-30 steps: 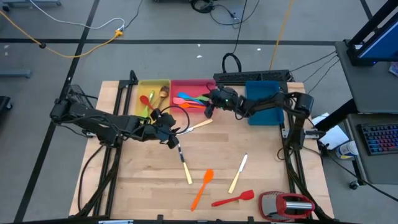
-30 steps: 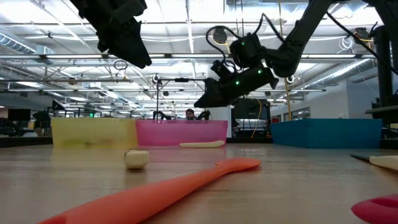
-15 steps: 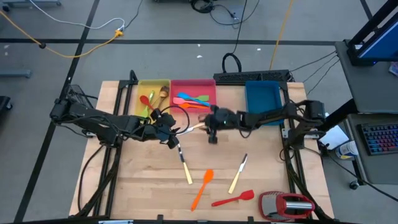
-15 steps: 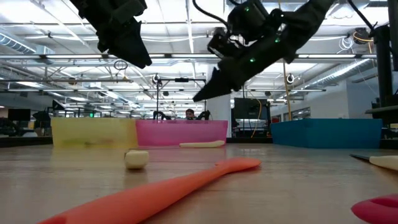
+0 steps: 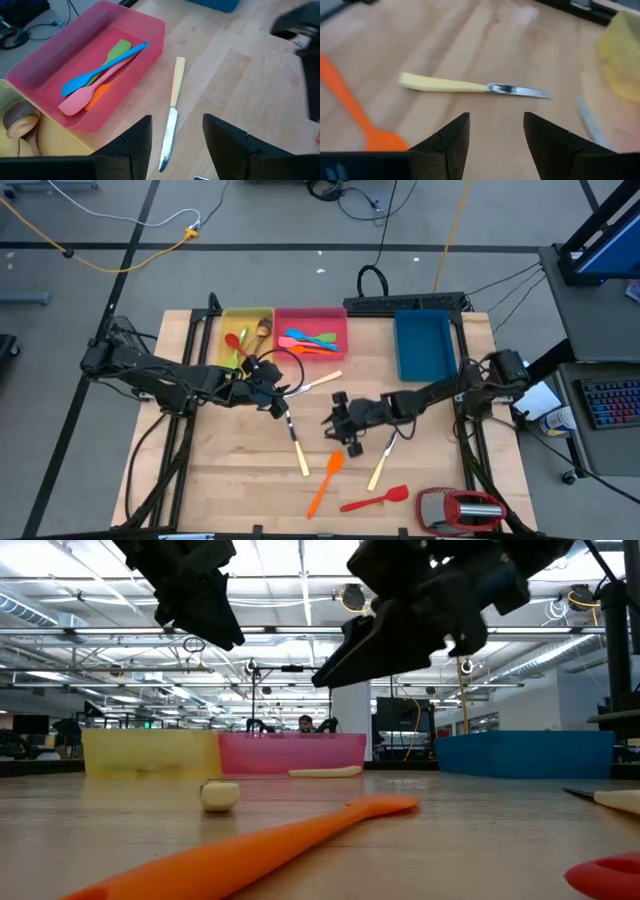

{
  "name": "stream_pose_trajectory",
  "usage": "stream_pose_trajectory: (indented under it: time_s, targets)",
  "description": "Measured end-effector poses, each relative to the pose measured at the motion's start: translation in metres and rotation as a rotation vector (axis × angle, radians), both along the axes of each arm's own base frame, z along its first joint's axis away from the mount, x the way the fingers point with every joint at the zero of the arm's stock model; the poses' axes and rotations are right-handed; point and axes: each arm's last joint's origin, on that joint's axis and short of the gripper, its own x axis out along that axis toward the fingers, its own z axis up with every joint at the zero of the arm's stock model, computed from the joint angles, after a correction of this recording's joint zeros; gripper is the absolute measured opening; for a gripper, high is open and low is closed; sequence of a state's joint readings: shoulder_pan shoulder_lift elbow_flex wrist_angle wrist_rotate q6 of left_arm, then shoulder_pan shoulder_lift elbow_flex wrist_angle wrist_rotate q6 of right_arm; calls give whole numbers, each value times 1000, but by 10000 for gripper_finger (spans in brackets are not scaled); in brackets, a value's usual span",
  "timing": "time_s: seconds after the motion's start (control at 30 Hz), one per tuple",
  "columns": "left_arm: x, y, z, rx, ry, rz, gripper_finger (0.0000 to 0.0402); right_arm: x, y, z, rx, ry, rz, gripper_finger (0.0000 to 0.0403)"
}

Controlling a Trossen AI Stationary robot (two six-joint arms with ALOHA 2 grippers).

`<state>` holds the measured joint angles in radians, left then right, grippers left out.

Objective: Pick & Place Kitchen Items
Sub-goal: Put the red spatula into the red bin

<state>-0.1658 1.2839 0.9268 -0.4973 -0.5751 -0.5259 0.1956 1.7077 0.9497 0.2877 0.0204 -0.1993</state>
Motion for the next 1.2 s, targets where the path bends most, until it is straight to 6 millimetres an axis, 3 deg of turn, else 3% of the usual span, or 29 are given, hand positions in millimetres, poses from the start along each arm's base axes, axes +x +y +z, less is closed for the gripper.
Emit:
stream_pose_trajectory:
  time_s: [0.2, 0.4, 0.6, 0.87, 1.0, 1.2]
  targets:
    - [0, 0, 0, 0, 0, -1, 182, -10, 32, -3, 121, 67, 9, 172]
    - [0, -1, 0, -1, -1, -2, 182, -32, 74, -11, 190, 214, 112, 169]
    - [0, -1, 0, -2, -2, -1, 182, -52, 115, -10, 161, 185, 200, 169]
    - [0, -1, 0, -2, -2, -1, 182, -64, 160, -34, 270, 133, 99, 169]
    - [0, -1, 0, 10, 6, -12, 182, -69, 172, -50, 258, 120, 98, 169]
    - [0, -1, 0, 18, 11, -19, 182, -67, 175, -70, 220, 131, 79, 169]
